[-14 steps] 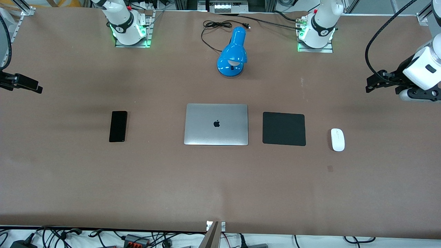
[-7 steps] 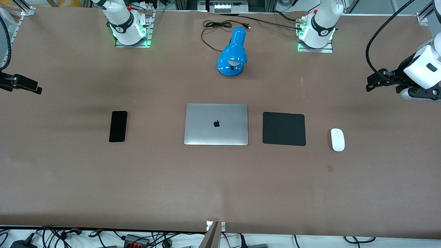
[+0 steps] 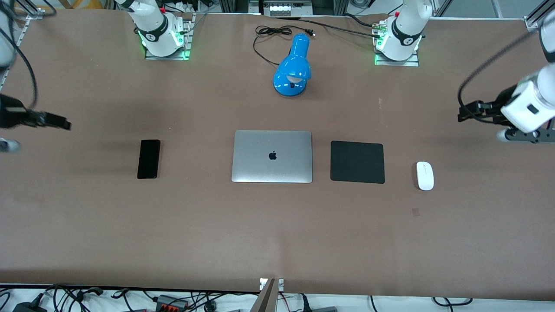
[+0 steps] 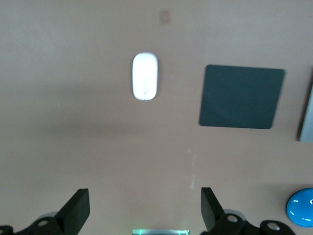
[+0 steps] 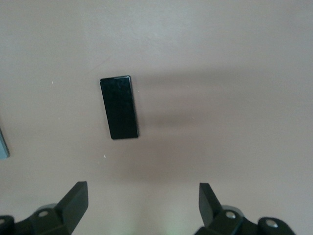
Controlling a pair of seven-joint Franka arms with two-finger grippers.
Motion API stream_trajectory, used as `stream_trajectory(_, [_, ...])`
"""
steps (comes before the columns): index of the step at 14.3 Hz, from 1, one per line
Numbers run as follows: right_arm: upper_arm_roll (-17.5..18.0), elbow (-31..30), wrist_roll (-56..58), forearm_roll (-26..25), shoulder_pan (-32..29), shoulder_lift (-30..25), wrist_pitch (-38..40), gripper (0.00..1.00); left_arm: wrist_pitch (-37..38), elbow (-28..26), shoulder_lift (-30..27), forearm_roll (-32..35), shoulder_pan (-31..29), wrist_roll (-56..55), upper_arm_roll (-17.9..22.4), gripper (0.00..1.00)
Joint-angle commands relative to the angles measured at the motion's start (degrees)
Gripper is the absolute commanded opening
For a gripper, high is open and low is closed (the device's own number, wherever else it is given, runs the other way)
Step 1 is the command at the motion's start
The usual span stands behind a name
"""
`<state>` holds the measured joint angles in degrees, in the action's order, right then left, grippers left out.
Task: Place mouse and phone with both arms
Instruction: 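Reach the right gripper toward the phone while the left gripper reaches the mouse, then lower the right gripper onto the phone while the left gripper grasps the mouse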
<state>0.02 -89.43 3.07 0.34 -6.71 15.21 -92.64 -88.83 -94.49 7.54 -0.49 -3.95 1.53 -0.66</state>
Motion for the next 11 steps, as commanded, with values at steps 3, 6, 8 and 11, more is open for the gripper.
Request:
stream_trajectory(3, [0.34, 0.66, -0.26, 0.28, 2.67, 9.47, -8.17, 1.00, -10.62, -0.06, 10.72, 1.89, -0.44, 1.63, -0.66, 1.00])
stream_trajectory(6, [0.34, 0.31, -0.52, 0.98, 2.67, 14.12, -9.57, 1.00, -29.06, -10.24, 12.14, 1.89, -0.53, 4.80, -0.75, 1.00])
stream_trajectory(8, [0.34, -4.06, -4.63, 0.98, 3.81, 14.58, -15.08, 1.00, -43.12, -18.32, 12.23, 1.89, -0.36, 5.15, -0.84, 1.00])
stream_trajectory(11, [0.25, -17.75, -8.69, 0.89, 6.18, 10.64, -27.81, 1.00, -54.06, -23.10, 15.47, 1.89, -0.79, 5.24, -0.84, 1.00])
